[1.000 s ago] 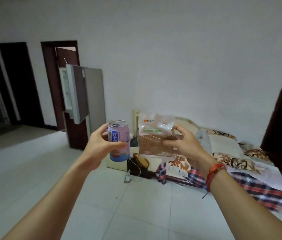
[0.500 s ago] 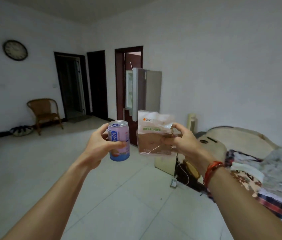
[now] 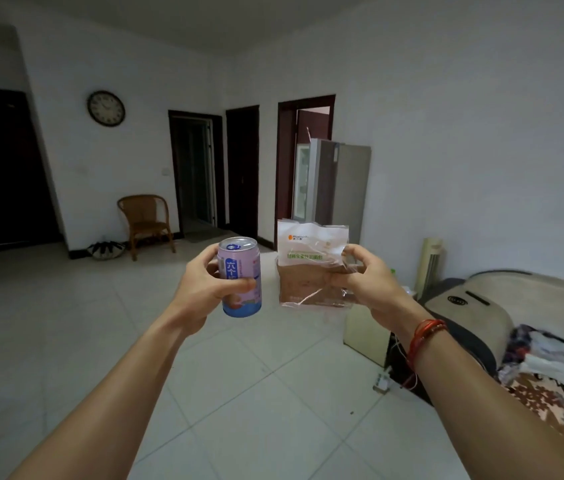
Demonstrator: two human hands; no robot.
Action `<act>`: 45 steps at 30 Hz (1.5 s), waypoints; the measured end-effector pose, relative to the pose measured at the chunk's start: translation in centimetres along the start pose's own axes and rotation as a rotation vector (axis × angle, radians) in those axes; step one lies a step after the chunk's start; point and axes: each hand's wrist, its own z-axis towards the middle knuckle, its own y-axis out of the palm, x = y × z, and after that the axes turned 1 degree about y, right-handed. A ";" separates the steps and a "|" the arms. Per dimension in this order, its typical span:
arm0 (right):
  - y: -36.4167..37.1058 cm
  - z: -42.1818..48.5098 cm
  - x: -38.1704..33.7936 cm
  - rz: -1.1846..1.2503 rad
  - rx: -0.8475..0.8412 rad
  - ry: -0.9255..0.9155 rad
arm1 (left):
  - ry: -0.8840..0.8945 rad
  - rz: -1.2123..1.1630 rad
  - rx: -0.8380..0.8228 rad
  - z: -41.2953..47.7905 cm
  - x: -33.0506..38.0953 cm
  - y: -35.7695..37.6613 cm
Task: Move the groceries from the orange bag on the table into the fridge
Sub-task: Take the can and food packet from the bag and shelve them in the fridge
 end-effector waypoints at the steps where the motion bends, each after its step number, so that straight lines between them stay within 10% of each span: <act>1: 0.0 0.3 0.2 0.006 -0.004 0.003 | 0.000 0.002 0.001 0.1 -0.1 0.0; 45: 11.3 56.6 18.8 0.053 0.001 0.112 | -0.064 0.101 0.049 50.4 -27.9 -7.7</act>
